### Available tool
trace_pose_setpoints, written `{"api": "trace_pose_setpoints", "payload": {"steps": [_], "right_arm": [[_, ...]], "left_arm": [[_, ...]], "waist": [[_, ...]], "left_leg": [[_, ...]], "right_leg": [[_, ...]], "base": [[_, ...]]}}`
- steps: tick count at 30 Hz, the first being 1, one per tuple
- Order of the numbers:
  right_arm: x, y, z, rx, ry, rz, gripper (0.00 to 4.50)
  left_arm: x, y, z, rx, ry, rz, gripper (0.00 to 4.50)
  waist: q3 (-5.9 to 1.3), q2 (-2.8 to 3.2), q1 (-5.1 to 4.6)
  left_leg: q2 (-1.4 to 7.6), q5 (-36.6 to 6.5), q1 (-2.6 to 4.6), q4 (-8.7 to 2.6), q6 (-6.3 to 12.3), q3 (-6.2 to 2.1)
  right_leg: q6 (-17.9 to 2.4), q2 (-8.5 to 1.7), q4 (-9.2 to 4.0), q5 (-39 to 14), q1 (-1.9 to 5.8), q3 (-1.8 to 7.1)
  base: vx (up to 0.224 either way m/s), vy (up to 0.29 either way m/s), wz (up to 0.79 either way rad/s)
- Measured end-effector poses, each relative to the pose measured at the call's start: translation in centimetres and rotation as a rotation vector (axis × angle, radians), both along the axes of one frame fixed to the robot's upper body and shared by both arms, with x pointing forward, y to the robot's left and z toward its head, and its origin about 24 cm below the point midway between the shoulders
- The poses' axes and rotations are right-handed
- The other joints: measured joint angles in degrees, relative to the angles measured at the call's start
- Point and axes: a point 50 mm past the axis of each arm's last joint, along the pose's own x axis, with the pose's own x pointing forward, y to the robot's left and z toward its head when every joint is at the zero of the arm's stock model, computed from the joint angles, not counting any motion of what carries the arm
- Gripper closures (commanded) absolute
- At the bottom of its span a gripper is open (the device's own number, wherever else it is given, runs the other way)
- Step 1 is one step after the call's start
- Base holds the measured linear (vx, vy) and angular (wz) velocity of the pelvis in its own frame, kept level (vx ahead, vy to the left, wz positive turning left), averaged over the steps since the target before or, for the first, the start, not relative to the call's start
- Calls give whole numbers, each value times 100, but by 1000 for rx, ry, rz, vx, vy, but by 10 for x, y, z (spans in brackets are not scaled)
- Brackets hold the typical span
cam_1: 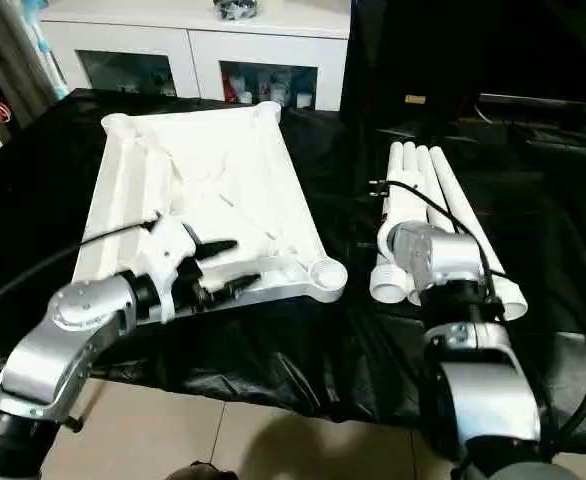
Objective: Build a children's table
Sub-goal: Pick table leg
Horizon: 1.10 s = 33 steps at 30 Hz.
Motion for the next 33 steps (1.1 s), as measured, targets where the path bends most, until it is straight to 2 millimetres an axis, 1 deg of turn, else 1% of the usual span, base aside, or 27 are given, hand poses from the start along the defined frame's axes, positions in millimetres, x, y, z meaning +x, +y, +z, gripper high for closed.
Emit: {"api": "trace_pose_setpoints", "payload": {"steps": [2, 4, 11, 13, 15, 18, 19, 21, 22, 23, 24, 26, 29, 31, 32, 33], "right_arm": [[-1, 0, -5, 3, 28, 2, 0], [-5, -1, -15, 10, 78, 0, 0], [-2, 0, -14, 22, 99, -4, 0], [-2, 0, -14, 26, 105, -5, 28], [-1, 1, -14, 31, 114, -5, 35], [-1, 1, -14, 42, 123, -6, 72], [-1, 0, -14, 49, 126, -6, 75], [-1, -1, -15, 60, 130, -14, 97], [-1, -1, -15, 71, 131, -19, 97], [-1, -2, -15, 82, 131, -24, 109], [-1, -2, -15, 90, 133, -28, 124], [-1, -3, -16, 104, 135, -38, 128], [-1, -5, -17, 132, 129, -65, 165], [-1, -7, -18, 156, 128, -90, 175], [-1, -8, -18, 173, 125, -101, 189], [-1, -8, -18, 180, 123, -105, 189]], "left_arm": [[0, 0, 0, 0, 0, -1, 118], [0, 0, 0, 0, 1, -1, 118], [-1, 1, 1, 3, 3, -8, 118], [-1, 1, 1, 4, 4, -8, 120], [-1, 1, 1, 4, 4, -8, 120], [-1, 0, 1, 6, 5, -13, 120], [-1, 0, 1, 7, 4, -14, 120], [-1, 0, 1, 10, 3, -14, 120], [0, 0, 1, 10, 2, -15, 120], [0, 0, 2, 9, 0, -15, 120], [0, 0, 3, 8, -3, -14, 120], [1, -2, 5, 0, -14, -18, 120], [4, -5, 11, -19, -35, -28, 120], [6, -7, 13, -38, -45, -18, 120], [8, -9, 14, -50, -49, -8, 90], [10, -10, 15, -58, -48, -4, 90]], "waist": [[1, -8, 0], [5, -13, 0], [9, -21, 0], [10, -24, 1], [13, -29, 3], [18, -37, 5], [21, -46, 5], [28, -62, 3], [32, -68, 2], [35, -74, 2], [35, -77, 2], [36, -79, 5], [37, -80, 4], [37, -80, 7], [37, -80, 6], [38, -78, 4]], "left_leg": [[0, 0, 1, 0, 0, 0], [0, 0, -2, 0, 0, 0], [1, 0, -2, 1, 0, 1], [1, 0, -1, 3, 0, 1], [1, 0, -1, 5, 0, 1], [1, 0, -1, 6, 0, 1], [1, 0, -1, 6, 0, 1], [1, 0, -1, 8, 0, 1], [2, 0, -1, 9, 0, 1], [2, 0, -1, 10, 0, 1], [2, 0, -1, 12, 0, 1], [2, 0, -1, 16, 0, 1], [2, 0, 0, 24, 0, 1], [2, 0, 0, 26, 0, 1], [2, 0, 0, 31, 0, 1], [2, 0, 0, 33, 0, 1]], "right_leg": [[0, 0, 0, 0, 1, 0], [-1, 0, 1, 0, -1, 0], [-1, 0, 2, 0, -1, 0], [-1, 0, 3, 0, -1, 0], [-1, 0, 6, 0, -1, 0], [-1, -1, 7, 0, -1, 0], [-1, -1, 8, 0, -1, 0], [-1, -1, 11, 0, -1, 0], [-1, -1, 12, 0, -1, 0], [-1, -1, 13, 0, -1, 0], [-1, -1, 15, 0, -1, 0], [-1, -2, 18, 0, -1, 0], [-1, -3, 29, 0, -2, 0], [-2, -4, 32, 0, -2, 0], [-2, -5, 37, 0, -2, 0], [-2, -5, 40, 0, -2, 1]], "base": [[0, 0, 0], [0, 0, 0], [0, 0, 0], [0, 0, 0], [0, 0, 0], [0, 0, 0], [0, 0, 0], [0, 0, 0], [0, 0, 0], [0, 0, 0], [0, 0, 0], [0, 0, 0], [0, 0, 0], [0, 0, 0], [0, 0, 0], [0, 0, 0]]}}
